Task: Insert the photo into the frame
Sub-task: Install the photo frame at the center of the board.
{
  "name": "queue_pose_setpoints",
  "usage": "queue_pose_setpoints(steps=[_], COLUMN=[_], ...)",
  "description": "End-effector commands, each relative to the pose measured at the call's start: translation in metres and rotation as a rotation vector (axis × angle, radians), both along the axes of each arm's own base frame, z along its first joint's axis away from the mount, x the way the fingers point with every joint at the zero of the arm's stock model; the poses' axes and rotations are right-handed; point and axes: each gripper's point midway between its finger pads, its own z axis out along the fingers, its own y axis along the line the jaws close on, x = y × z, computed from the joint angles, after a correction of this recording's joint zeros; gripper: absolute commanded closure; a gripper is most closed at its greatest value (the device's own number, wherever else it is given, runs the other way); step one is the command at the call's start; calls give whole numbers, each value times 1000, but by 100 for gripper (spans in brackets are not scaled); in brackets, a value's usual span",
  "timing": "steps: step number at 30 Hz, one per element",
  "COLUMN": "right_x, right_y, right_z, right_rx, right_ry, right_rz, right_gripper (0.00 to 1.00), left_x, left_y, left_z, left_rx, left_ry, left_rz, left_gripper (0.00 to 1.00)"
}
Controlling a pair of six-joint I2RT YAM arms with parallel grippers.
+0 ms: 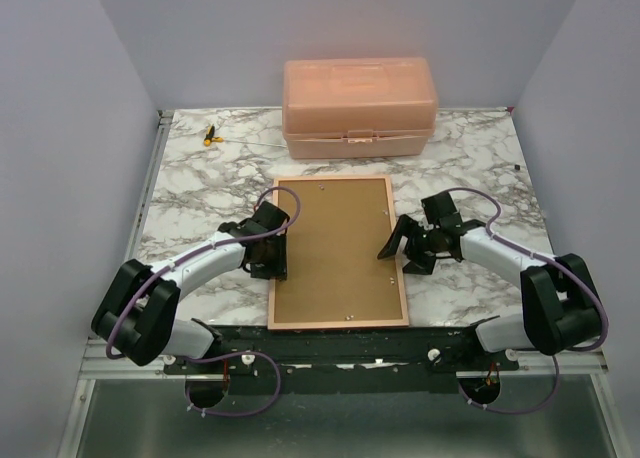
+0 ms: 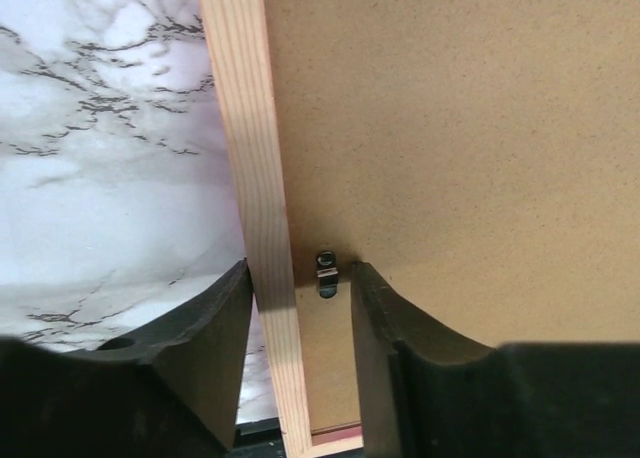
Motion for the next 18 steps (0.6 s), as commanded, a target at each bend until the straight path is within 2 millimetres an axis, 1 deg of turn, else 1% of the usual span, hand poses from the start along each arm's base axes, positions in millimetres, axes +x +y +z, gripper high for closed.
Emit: queue_pose_setpoints(steps=[1, 2, 4, 11, 12, 15, 18], right_x=[-66, -65, -66, -66, -67, -67, -65], right_y=[-30, -29, -30, -32, -33, -34, -35], right_z=[-48, -48, -48, -49, -49, -49, -48], right_rx=[-161, -159, -161, -182, -186, -197, -206], right_ry=[257, 256, 258, 256, 259, 258, 254], right_rz=[29, 31, 32, 42, 42, 47, 51], right_gripper=[15, 15, 15, 15, 15, 15, 15], left_x=[-11, -11, -10, -5, -4, -3, 0], left_y=[26, 26, 26, 19, 17, 11, 4], left_z=[-14, -13, -13, -10, -9, -4, 7], left_rx=[133, 136, 141, 122, 115, 82, 34], left_ry=[30, 30, 29, 28, 27, 17, -5], left_rz=[25, 25, 26, 6, 5, -4, 0], left_gripper=[64, 67, 76, 98, 100, 100, 100])
